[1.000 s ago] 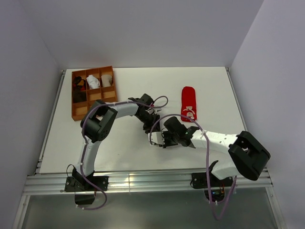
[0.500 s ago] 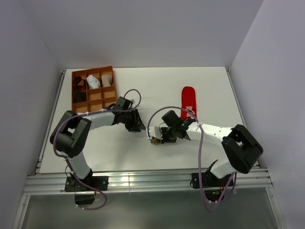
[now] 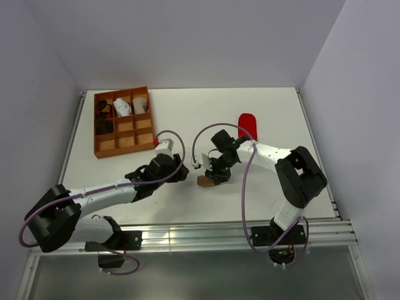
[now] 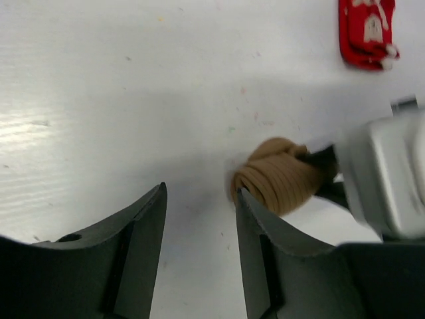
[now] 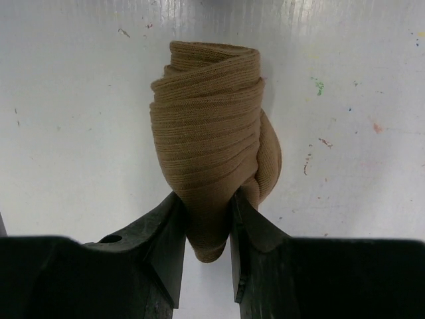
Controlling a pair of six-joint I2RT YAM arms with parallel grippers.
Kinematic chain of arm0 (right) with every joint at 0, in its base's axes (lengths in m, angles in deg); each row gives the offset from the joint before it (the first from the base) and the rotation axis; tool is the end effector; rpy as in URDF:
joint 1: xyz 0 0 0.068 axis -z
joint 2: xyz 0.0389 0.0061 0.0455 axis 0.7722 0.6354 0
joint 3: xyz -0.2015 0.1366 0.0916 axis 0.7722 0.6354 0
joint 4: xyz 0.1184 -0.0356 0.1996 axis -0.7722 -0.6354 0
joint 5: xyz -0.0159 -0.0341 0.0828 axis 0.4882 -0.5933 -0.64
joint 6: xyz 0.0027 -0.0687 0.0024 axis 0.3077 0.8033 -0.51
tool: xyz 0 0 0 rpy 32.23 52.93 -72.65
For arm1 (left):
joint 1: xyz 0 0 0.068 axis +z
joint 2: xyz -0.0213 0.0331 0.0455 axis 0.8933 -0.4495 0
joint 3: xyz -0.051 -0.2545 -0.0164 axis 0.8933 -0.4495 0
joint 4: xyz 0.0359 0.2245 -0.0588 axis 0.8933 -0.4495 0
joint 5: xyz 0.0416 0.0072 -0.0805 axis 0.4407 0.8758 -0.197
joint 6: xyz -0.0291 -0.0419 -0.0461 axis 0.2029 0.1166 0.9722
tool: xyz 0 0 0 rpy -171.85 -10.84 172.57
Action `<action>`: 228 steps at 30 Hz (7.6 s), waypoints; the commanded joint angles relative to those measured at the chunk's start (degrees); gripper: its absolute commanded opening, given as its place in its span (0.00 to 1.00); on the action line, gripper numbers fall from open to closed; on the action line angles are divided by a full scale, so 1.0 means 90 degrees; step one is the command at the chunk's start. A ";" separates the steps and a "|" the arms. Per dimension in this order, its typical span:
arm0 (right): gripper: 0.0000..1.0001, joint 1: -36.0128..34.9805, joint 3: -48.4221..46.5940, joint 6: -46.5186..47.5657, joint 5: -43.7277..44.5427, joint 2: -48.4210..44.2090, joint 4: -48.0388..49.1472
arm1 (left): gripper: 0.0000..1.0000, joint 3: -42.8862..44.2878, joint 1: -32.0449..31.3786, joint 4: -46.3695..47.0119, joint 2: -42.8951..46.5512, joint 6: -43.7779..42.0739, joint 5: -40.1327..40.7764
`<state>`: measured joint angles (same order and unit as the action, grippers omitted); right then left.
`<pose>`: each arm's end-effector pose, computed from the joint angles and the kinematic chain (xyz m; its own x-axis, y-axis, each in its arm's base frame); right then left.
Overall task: Roll the socks
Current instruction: Pick up the sock at the center of the board, then place the sock in the storage box.
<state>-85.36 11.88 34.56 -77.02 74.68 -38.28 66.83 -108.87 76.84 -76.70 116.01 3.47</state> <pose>0.2185 0.1843 0.1539 0.0338 -0.8475 -0.5297 -0.9960 -0.0721 0.0518 0.1866 -0.1755 0.1856 -0.7026 -0.3060 -0.6425 0.1173 0.8407 -0.5286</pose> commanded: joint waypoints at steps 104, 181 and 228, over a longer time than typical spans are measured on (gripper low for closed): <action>0.30 0.0440 -0.2417 0.1655 -0.0103 0.3298 -0.5105 | 0.00 0.4019 -0.2318 -0.2014 -0.4590 -0.6246 0.0569; 0.69 0.4268 -0.4625 -0.1578 -0.2477 0.0563 -0.3552 | 0.00 0.7720 0.3746 -0.4944 -0.5009 -0.1324 0.3919; 0.68 0.4092 -0.3853 -0.1646 -0.2115 0.0544 -0.3113 | 0.00 0.8385 0.4450 -0.5871 -0.7158 -0.1822 0.0609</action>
<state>-48.07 -22.80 20.07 -95.99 81.98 -67.61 143.44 -69.79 25.87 -135.08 100.98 19.82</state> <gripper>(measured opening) 0.684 0.131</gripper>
